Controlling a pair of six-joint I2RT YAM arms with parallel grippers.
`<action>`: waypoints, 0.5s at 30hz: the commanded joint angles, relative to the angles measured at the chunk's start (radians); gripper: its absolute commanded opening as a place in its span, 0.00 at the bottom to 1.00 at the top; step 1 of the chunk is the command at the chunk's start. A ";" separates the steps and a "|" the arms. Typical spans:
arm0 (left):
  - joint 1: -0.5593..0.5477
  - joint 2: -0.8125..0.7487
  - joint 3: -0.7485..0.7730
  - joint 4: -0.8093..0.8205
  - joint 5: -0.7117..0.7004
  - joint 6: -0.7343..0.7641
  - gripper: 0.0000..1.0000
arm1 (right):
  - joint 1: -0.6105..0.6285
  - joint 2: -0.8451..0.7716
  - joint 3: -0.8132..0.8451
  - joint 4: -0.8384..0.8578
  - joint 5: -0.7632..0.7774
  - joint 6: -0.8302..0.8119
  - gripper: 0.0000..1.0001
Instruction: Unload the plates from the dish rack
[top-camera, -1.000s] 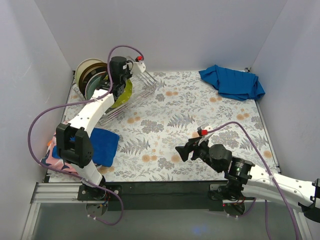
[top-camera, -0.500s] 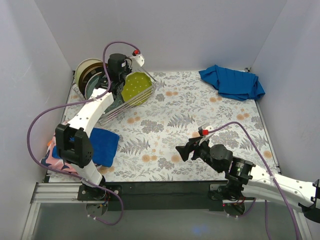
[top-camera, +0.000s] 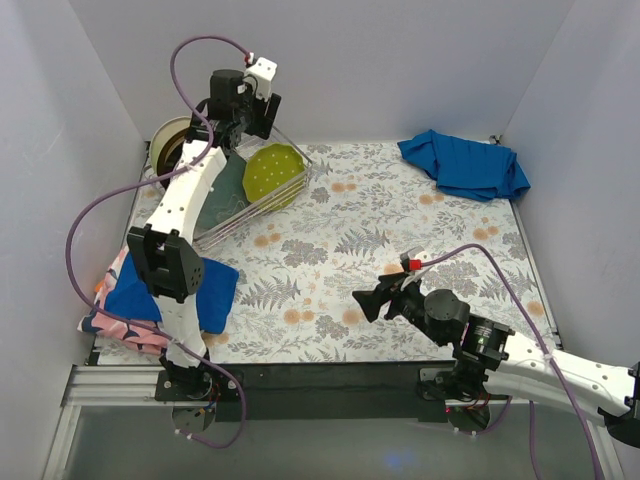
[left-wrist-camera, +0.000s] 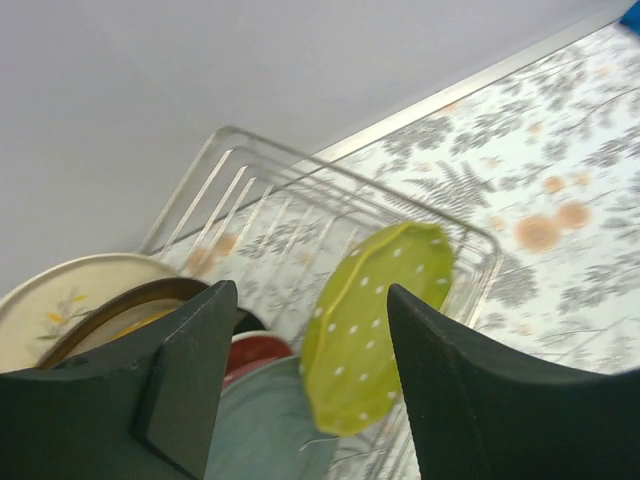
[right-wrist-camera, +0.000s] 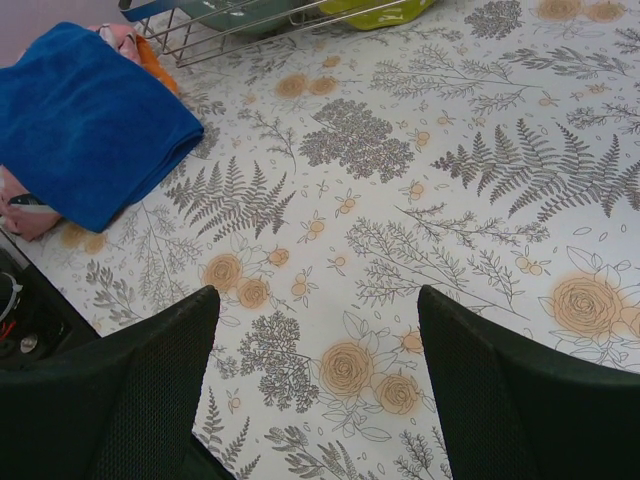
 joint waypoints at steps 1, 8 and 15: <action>0.059 0.052 0.116 -0.157 0.233 -0.192 0.67 | 0.004 -0.028 0.004 0.021 0.034 -0.007 0.85; 0.141 0.026 0.028 -0.102 0.411 -0.223 0.71 | 0.006 -0.034 0.001 0.011 0.036 -0.010 0.85; 0.170 0.112 0.074 -0.142 0.531 -0.189 0.70 | 0.006 -0.022 0.002 0.011 0.036 -0.007 0.85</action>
